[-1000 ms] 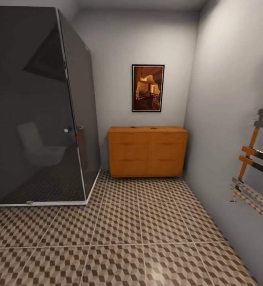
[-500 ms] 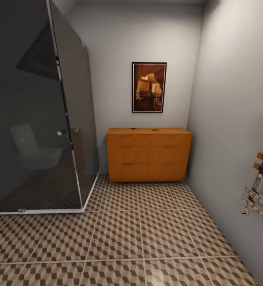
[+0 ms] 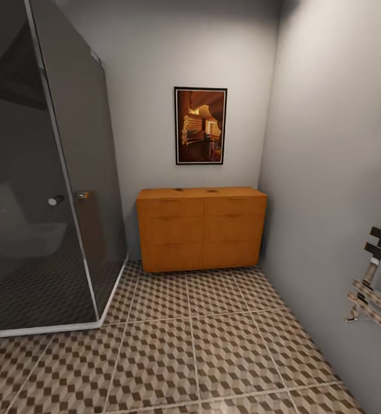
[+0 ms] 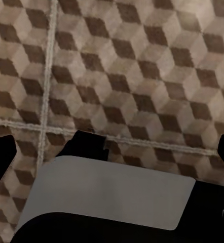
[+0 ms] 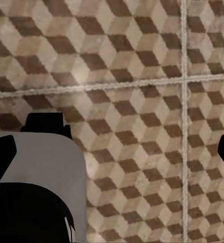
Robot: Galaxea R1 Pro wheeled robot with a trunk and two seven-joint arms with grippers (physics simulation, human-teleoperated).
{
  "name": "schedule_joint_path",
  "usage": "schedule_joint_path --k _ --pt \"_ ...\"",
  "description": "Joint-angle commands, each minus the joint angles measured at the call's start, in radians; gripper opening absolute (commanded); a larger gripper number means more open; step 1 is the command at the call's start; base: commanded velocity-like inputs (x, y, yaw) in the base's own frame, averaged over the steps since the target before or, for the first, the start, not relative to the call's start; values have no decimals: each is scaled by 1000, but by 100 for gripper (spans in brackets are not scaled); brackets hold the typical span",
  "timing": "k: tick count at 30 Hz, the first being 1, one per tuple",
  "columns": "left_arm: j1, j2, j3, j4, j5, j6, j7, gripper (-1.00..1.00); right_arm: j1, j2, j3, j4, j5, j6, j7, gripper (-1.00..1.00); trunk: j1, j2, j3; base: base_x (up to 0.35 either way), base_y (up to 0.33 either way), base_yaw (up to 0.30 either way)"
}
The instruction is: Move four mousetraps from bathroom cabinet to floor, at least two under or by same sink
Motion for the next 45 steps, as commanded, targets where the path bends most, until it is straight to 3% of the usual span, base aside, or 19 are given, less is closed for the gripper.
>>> schedule_joint_path --k 1,45 --pt "0 0 5 1 -1 -3 3 100 -1 0 3 3 4 -4 -4 100 0 0 -1 322 0 -231" --pt "0 1 8 1 6 -7 3 100 -1 0 3 3 5 4 -4 100 0 0 1 322 0 -23"
